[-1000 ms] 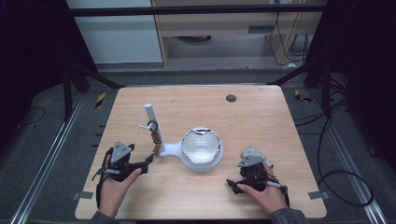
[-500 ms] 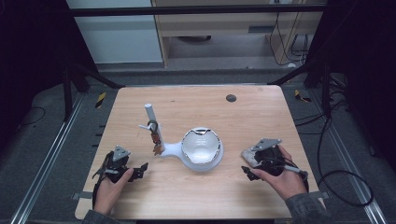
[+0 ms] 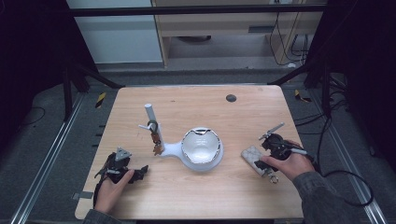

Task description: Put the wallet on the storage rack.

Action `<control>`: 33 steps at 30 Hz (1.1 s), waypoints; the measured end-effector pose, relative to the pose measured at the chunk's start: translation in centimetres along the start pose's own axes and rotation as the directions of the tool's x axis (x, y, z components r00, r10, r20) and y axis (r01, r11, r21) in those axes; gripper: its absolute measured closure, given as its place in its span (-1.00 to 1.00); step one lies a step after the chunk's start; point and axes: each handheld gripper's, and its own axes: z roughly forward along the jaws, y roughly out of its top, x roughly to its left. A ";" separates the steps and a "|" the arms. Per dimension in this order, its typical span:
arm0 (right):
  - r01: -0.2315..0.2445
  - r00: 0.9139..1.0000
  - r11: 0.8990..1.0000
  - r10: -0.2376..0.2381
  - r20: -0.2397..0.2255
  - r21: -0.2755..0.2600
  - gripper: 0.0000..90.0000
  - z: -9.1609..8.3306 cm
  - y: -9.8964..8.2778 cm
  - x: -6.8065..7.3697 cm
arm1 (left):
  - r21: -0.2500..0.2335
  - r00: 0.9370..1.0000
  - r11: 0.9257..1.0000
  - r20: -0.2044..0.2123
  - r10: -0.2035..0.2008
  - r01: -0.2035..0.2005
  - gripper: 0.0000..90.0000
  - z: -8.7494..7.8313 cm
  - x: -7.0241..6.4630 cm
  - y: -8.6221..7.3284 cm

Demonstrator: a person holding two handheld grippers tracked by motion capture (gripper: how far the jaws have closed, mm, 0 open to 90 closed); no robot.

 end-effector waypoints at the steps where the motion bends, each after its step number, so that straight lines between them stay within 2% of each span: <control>1: -0.005 1.000 1.000 0.005 -0.003 0.017 -0.65 0.1 0.1 -0.1 | 0.001 1.000 1.000 -0.002 0.001 -0.001 -0.90 0.0 0.0 0.0; 5: 0.000 1.000 0.998 0.001 -0.008 0.057 -0.63 0.8 0.5 -0.3 | 0.003 1.000 1.000 -0.014 0.026 -0.026 -0.92 0.1 -0.2 -0.1; 7: -0.003 1.000 0.997 0.004 -0.009 0.075 -0.64 1.2 0.6 -0.5 | -0.003 1.000 1.000 -0.014 0.024 -0.024 -0.96 0.2 -0.3 -0.1; 9: -0.030 0.999 0.995 0.032 -0.026 0.095 -0.68 1.7 0.6 -0.6 | -0.004 1.000 1.000 -0.012 0.024 -0.024 -0.96 0.2 -0.2 -0.1; 12: -0.035 0.999 0.992 0.039 -0.029 0.124 -0.68 2.3 0.3 -0.5 | -0.004 1.000 1.000 -0.014 0.025 -0.025 -0.97 0.2 -0.3 -0.1; 14: -0.044 0.998 0.990 0.050 -0.040 0.130 -0.67 2.8 0.1 -0.4 | -0.003 1.000 1.000 -0.014 0.027 -0.027 -0.97 0.3 -0.3 -0.1; 20: -0.071 0.997 0.987 0.077 -0.033 0.144 -0.58 3.6 -0.3 -0.3 | -0.002 1.000 1.000 -0.013 0.028 -0.028 -0.98 0.3 -0.3 -0.1; 21: -0.063 0.997 0.988 0.069 -0.032 0.144 -0.58 3.7 -0.4 -0.4 | -0.002 1.000 1.000 -0.013 0.027 -0.027 -0.98 0.3 -0.3 -0.1; 24: -0.081 0.996 0.986 0.087 -0.030 0.145 -0.57 3.9 -0.7 -0.5 | -0.002 1.000 1.000 -0.011 0.028 -0.028 -0.98 0.3 -0.3 -0.1; 33: -0.096 0.994 0.981 0.105 -0.040 0.167 -0.52 4.7 -1.3 -0.5 | -0.003 1.000 1.000 -0.007 0.030 -0.031 -0.99 0.4 -0.3 0.0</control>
